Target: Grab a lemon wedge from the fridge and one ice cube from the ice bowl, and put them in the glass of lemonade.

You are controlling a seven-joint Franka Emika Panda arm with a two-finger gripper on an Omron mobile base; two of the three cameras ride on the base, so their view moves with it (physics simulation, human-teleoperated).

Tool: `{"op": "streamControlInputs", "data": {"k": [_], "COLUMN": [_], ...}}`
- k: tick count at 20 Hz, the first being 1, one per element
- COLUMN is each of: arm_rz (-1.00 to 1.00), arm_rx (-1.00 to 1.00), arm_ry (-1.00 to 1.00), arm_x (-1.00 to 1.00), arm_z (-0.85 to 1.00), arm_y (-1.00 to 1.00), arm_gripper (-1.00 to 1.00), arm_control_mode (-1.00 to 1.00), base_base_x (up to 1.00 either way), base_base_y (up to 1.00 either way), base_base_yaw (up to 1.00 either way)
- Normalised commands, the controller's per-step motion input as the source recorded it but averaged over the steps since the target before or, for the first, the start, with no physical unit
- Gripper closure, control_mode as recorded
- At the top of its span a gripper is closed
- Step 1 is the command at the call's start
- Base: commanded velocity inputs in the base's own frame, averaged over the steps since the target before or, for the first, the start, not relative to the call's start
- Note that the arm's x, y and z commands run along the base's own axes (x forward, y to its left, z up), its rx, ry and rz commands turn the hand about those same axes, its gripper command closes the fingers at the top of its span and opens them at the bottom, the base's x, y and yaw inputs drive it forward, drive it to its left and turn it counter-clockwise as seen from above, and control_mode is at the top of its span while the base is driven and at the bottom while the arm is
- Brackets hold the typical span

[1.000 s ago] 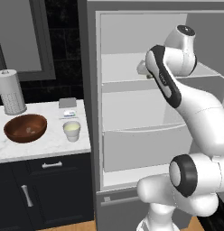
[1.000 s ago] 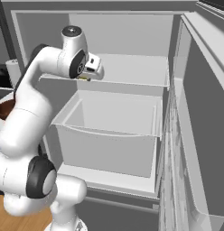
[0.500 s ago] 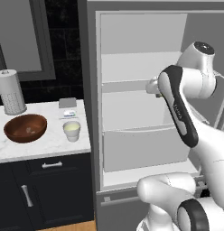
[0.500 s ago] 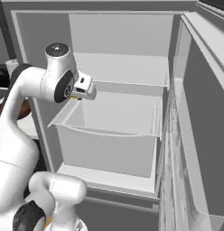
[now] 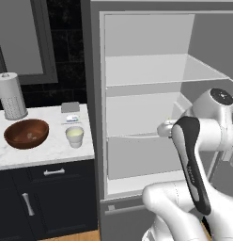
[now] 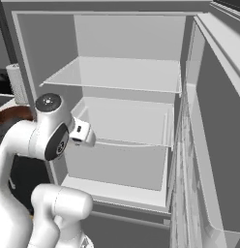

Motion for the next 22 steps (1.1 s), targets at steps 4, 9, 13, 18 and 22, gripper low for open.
{"op": "streamControlInputs", "data": {"k": [4, 9, 13, 18, 22], "arm_rz": [0.0, 0.0, 0.0, 0.0, 0.0], "arm_rx": [0.0, 0.0, 0.0, 0.0, 0.0], "arm_ry": [0.01, 0.0, -0.01, 0.0, 0.0], "arm_x": [-0.32, -0.04, -0.3, 0.0, 0.0], "arm_z": [-0.12, 0.0, 0.0, 0.0, 0.0], "arm_y": [0.02, 0.0, 0.04, 0.0, 0.0], "arm_gripper": [1.0, 1.0, 1.0, 1.0, 1.0], "arm_control_mode": [-1.0, -1.0, 1.0, 1.0, 1.0], "base_base_x": [0.0, 0.0, -0.13, -0.31, 0.0], "base_base_y": [0.0, 0.0, 0.11, 0.96, 1.0], "base_base_yaw": [0.0, 0.0, 0.0, -0.01, -0.09]}}
